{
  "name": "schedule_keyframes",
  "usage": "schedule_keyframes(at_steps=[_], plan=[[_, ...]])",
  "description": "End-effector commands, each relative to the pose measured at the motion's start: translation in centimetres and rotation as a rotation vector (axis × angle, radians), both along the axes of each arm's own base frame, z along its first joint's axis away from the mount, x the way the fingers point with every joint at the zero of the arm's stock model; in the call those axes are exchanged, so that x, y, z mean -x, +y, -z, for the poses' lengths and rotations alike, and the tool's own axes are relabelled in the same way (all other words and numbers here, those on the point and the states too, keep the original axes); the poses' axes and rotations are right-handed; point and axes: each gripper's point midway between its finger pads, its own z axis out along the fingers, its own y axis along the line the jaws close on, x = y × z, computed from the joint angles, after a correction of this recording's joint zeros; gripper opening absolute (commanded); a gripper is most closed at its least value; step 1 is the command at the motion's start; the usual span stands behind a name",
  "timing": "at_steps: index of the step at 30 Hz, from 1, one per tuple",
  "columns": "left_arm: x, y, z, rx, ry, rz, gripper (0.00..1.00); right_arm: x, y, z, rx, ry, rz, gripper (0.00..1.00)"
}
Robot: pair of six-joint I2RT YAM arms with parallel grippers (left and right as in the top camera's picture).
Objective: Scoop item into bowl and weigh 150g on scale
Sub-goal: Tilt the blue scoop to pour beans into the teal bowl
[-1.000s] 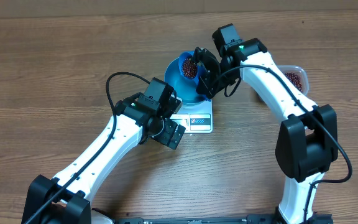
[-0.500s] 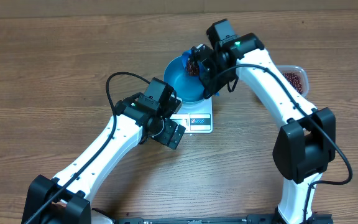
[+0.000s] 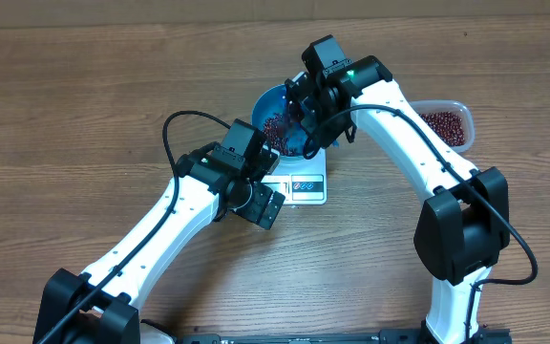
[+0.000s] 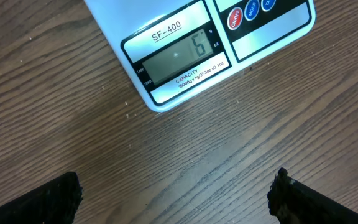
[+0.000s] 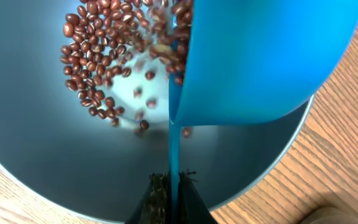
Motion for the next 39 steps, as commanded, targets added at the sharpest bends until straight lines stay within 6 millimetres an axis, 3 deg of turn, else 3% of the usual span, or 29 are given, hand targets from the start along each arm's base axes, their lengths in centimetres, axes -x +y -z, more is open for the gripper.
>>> schedule_keyframes(at_steps=[1,11,22,32,39], plan=[[-0.3,0.1,-0.7,0.004,-0.026,0.013,1.0,-1.1,0.2,-3.3,-0.031,-0.094,0.003,0.04],[-0.3,0.1,-0.7,0.004,-0.026,0.013,0.99,-1.2,0.7,-5.1,-0.076,-0.133,-0.004,0.04],[-0.3,0.1,-0.7,0.004,-0.026,0.013,0.99,2.3,2.1,-4.6,-0.172,0.032,-0.047,0.04],[-0.3,0.1,-0.7,0.004,-0.026,0.013,1.0,1.8,2.0,-4.8,-0.164,0.002,-0.047,0.04],[-0.3,0.1,-0.7,0.004,-0.026,0.013,0.99,1.1,1.3,-6.9,-0.148,-0.087,-0.04,0.04]])
